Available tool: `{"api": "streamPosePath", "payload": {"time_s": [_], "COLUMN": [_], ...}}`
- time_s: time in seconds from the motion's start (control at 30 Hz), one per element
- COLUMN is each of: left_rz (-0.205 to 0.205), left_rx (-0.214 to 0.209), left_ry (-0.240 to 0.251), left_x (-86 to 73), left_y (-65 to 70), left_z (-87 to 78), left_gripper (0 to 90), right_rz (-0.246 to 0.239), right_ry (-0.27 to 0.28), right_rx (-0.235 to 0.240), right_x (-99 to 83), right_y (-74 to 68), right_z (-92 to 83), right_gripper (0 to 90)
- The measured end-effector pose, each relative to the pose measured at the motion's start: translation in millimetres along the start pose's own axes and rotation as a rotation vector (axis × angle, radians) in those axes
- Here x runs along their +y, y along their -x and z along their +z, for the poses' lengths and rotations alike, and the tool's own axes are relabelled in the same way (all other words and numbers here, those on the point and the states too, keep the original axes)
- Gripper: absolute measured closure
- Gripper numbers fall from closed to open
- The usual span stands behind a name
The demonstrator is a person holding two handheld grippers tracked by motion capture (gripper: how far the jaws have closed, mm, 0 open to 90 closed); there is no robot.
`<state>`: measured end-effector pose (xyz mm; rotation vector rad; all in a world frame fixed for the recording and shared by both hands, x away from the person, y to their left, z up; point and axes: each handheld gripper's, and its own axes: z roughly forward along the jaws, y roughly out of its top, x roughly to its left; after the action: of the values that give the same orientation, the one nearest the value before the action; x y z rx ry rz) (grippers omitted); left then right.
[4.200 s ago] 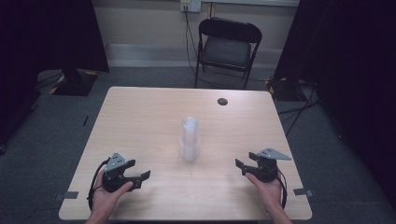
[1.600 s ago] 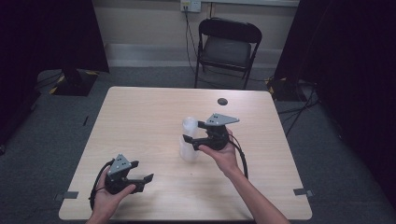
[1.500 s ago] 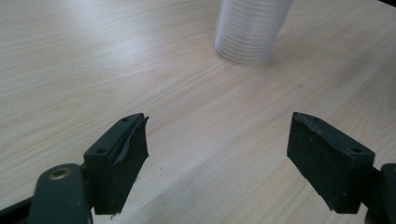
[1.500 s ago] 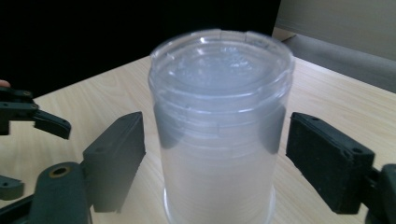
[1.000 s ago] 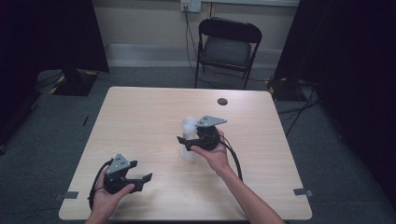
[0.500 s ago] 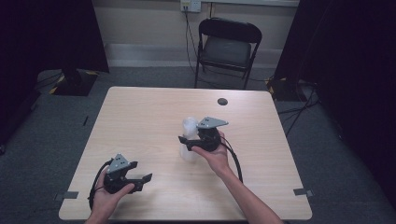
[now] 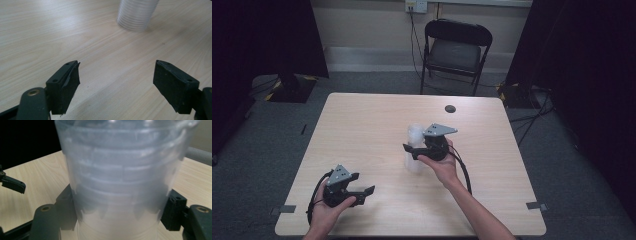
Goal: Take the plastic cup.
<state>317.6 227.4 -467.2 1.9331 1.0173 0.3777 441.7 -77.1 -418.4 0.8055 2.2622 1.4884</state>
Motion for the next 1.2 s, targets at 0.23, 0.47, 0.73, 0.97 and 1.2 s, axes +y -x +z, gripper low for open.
{"api": "streamPosePath", "payload": {"time_s": [0.23,0.47,0.73,0.97,1.2], "left_rz": [0.002,0.000,0.001,0.009,0.008], "left_rx": [0.000,0.001,0.003,0.005,0.006], "left_ry": [-0.002,-0.001,-0.005,-0.002,0.009], "left_x": [-0.1,0.1,-0.1,0.1,0.1], "left_y": [-0.3,-0.3,-0.6,-0.5,0.2], "left_z": [0.1,-0.5,0.4,0.7,0.2], "left_gripper": [21.0,21.0,20.9,21.0,21.2], "right_rz": [-0.007,0.002,0.005,0.007,0.007], "right_ry": [0.010,0.029,0.049,0.059,0.077], "right_rx": [-0.001,0.006,0.011,0.021,0.030], "right_x": [6.2,13.4,21.3,27.8,35.0], "right_y": [-0.8,-0.2,1.4,2.0,1.3], "right_z": [-1.1,-4.4,-8.2,-11.5,-17.0], "right_gripper": [30.9,31.5,32.4,32.7,33.8]}}
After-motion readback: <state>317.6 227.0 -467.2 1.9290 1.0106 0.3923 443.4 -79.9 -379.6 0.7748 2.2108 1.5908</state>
